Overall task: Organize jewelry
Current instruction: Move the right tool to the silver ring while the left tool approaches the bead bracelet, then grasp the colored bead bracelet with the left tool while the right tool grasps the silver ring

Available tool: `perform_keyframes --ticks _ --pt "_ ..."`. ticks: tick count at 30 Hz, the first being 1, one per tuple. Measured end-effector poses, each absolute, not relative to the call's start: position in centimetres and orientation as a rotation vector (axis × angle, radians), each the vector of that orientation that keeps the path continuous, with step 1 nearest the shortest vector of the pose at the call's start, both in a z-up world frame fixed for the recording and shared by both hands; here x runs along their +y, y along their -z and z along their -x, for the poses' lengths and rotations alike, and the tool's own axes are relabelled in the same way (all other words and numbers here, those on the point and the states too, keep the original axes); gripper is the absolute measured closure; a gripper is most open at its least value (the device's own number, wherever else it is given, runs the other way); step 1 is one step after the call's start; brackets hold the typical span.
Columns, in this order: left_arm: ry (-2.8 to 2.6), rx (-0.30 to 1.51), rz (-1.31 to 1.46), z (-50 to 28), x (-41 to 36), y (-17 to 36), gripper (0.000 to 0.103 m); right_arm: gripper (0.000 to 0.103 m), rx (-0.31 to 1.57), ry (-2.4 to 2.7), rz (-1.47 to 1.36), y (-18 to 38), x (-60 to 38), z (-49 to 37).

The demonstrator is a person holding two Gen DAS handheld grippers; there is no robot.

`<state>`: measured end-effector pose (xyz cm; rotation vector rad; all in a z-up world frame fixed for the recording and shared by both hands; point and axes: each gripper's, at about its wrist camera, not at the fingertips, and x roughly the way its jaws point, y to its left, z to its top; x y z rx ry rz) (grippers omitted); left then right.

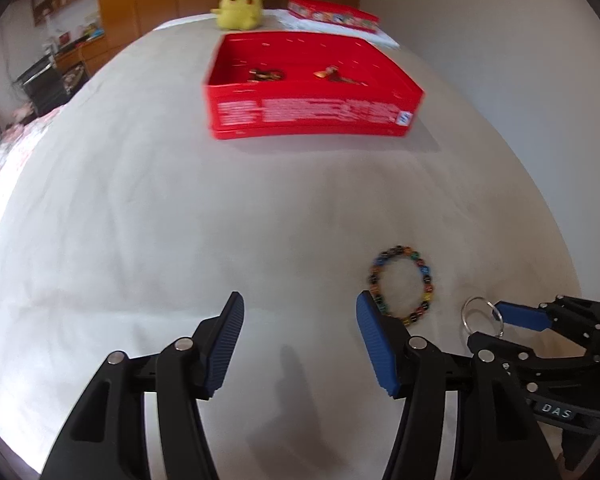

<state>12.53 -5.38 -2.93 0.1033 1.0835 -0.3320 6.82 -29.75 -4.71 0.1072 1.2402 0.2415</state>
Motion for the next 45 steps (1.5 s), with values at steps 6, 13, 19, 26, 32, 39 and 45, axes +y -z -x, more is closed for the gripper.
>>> perform_keyframes --ticks 6,13,19,26,32,39,45 --pt "0.357 1.122 -0.18 -13.7 -9.7 4.8 0.045 0.058 1.244 -0.221 -0.141 5.1 -31.5 -6.6" --pt "0.346 1.172 -0.196 -15.4 -11.3 6.8 0.052 0.058 1.246 -0.222 -0.171 5.6 -33.5 -6.7" --pt "0.375 1.179 -0.212 -15.8 -12.2 7.2 0.062 0.058 1.246 -0.237 -0.182 5.8 -33.8 -7.1" --pt "0.428 1.201 -0.21 -15.6 -12.3 7.3 0.069 0.058 1.248 -0.244 -0.194 6.0 -33.8 -7.4" --pt "0.445 1.202 -0.21 -15.1 -12.4 7.3 0.076 0.058 1.25 -0.248 -0.192 5.8 -33.6 -7.5" --pt "0.448 1.195 -0.196 -14.9 -12.1 7.3 0.095 0.058 1.25 -0.246 -0.195 5.7 -33.6 -7.5" --pt "0.444 1.17 -0.196 -14.5 -12.0 7.2 0.096 0.058 1.254 -0.24 -0.196 5.8 -33.6 -7.7"
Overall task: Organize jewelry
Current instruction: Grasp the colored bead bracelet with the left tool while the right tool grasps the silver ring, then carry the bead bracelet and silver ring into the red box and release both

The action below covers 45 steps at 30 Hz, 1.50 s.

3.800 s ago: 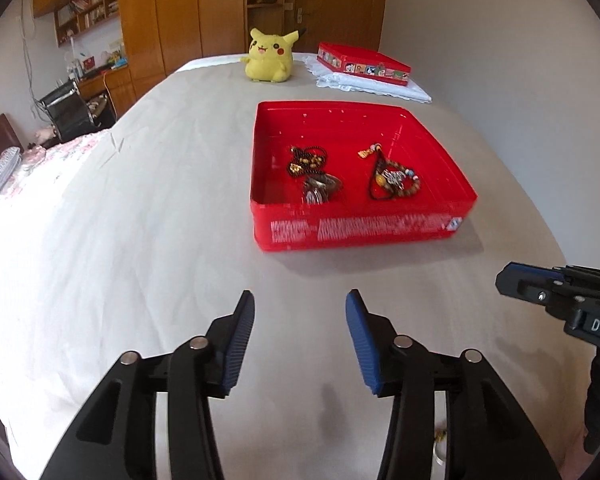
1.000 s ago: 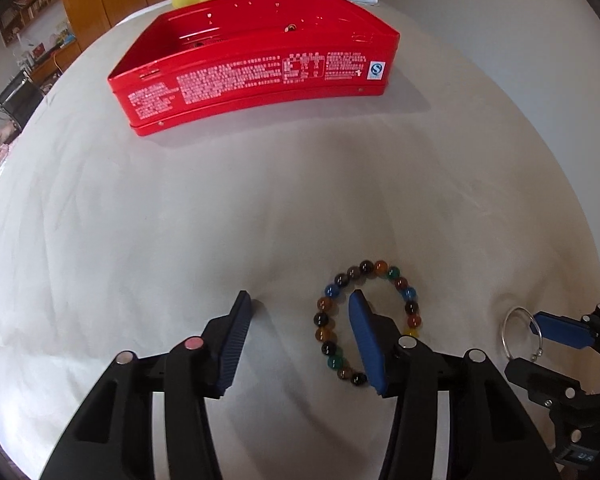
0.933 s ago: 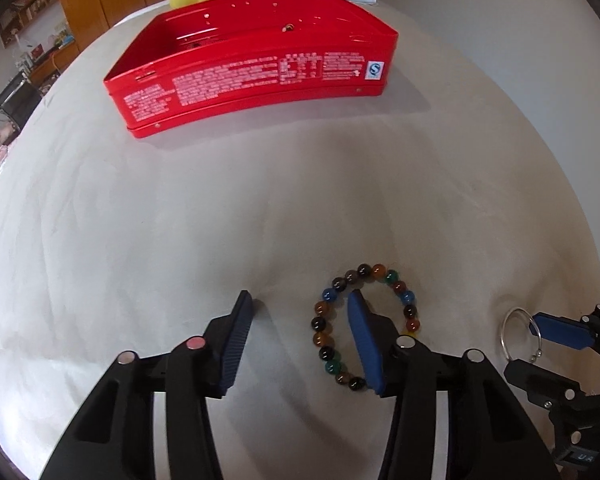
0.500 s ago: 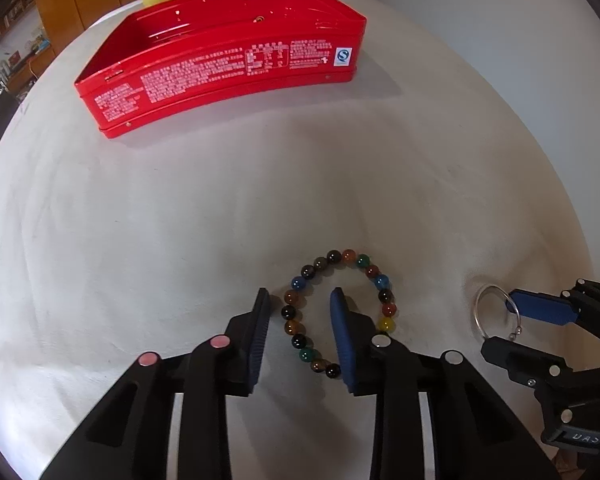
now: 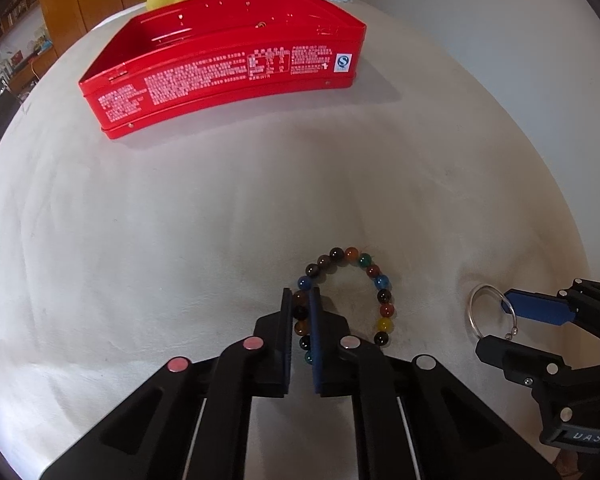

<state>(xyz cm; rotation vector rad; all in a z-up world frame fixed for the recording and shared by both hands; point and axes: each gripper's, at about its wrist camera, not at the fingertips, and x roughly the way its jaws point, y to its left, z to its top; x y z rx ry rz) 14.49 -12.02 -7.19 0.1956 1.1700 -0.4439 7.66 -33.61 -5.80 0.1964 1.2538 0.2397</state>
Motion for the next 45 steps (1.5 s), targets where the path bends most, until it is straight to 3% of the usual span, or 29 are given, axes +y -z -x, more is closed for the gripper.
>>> perform_keyframes --ticks 25,45 --pt "0.392 1.126 -0.056 -15.1 -5.4 4.8 0.096 0.058 1.253 -0.271 -0.174 5.3 -31.2 -9.4" --pt "0.363 0.997 0.025 -16.7 -0.8 -0.1 0.096 0.058 1.182 -0.329 -0.174 2.0 -28.0 -13.9"
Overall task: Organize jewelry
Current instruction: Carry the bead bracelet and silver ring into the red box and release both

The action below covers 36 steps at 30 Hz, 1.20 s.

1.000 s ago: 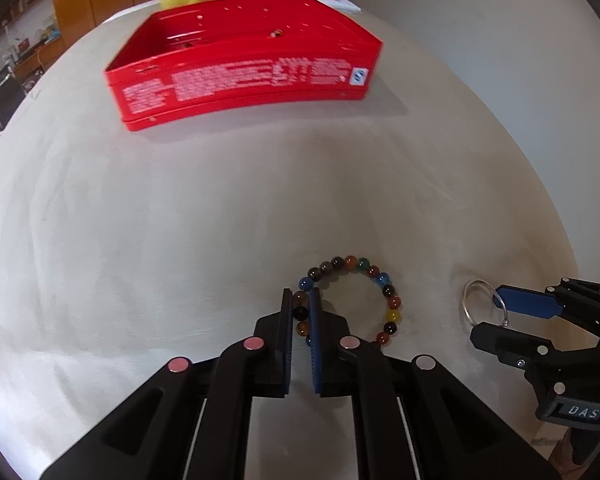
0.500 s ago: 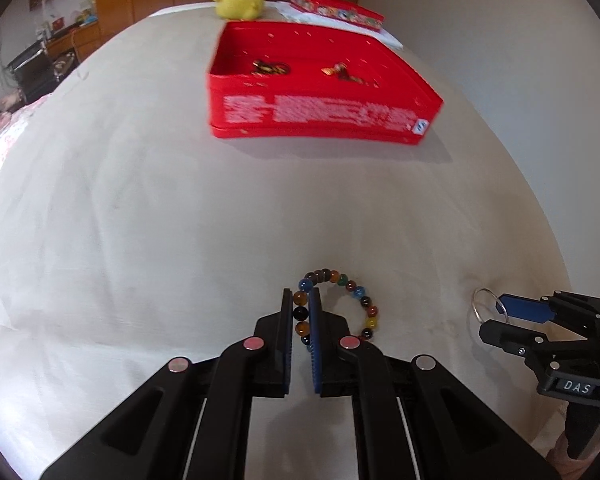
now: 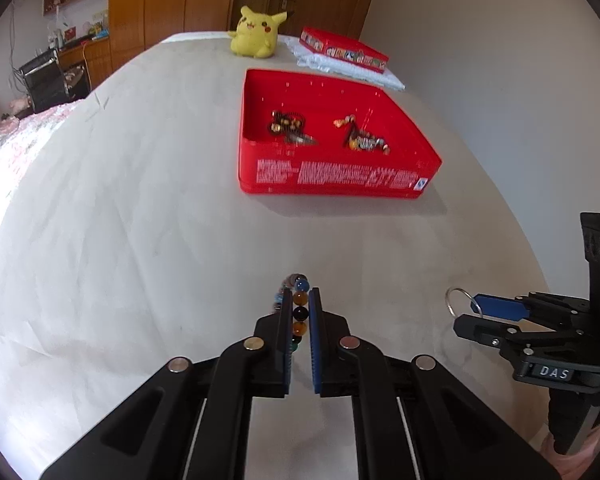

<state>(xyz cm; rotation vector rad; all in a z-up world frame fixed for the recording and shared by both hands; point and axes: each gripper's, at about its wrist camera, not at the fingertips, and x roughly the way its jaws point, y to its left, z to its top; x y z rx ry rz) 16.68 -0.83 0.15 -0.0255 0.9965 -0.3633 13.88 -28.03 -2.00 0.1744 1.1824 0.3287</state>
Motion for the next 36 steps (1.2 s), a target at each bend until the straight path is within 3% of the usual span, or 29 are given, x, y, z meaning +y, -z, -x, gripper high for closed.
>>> perform_keyframes --ticks 24,36 --pt "0.335 0.882 0.054 -27.3 -3.7 -6.8 0.096 0.058 1.08 -0.286 -0.204 -3.2 -29.5 -25.9" --pt "0.313 0.869 0.035 -35.0 -6.8 -4.6 0.096 0.058 1.095 -0.241 -0.234 -0.8 -30.4 -34.0"
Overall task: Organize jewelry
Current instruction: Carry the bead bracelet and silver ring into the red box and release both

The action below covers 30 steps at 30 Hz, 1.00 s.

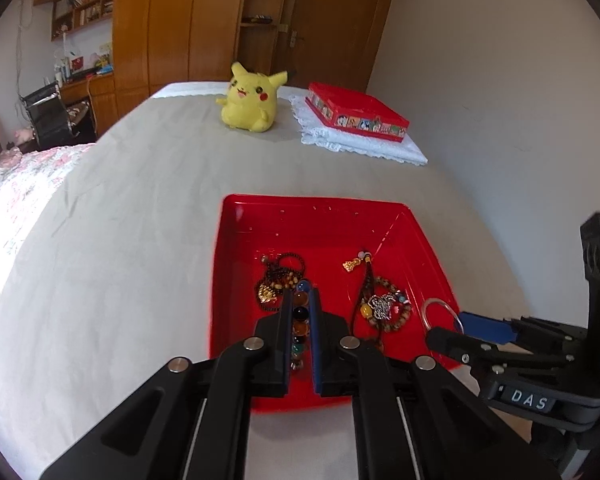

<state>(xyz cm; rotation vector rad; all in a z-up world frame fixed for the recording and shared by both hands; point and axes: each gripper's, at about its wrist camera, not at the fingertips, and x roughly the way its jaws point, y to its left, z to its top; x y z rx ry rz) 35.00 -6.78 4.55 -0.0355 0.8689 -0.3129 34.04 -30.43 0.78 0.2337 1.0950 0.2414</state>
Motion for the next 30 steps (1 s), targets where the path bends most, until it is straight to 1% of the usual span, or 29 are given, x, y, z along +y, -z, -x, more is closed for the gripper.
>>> perform_keyframes --ticks 11,21,27,30 --pt "0.291 0.874 -0.014 -38.7 -8.3 -0.7 0.096 0.058 1.115 -0.22 -0.243 2.5 -30.8 -38.9" --pt "0.279 0.884 -0.023 -39.9 -8.7 0.5 0.096 0.058 1.137 -0.203 -0.23 4.6 -30.1 -40.8" --pt "0.285 0.897 -0.013 -40.6 -8.7 0.8 0.096 0.058 1.139 -0.198 -0.228 4.8 -30.0 -41.2" --pt "0.313 0.933 0.004 -41.2 -8.8 1.1 0.093 0.057 1.135 -0.205 -0.212 4.6 -29.7 -41.5"
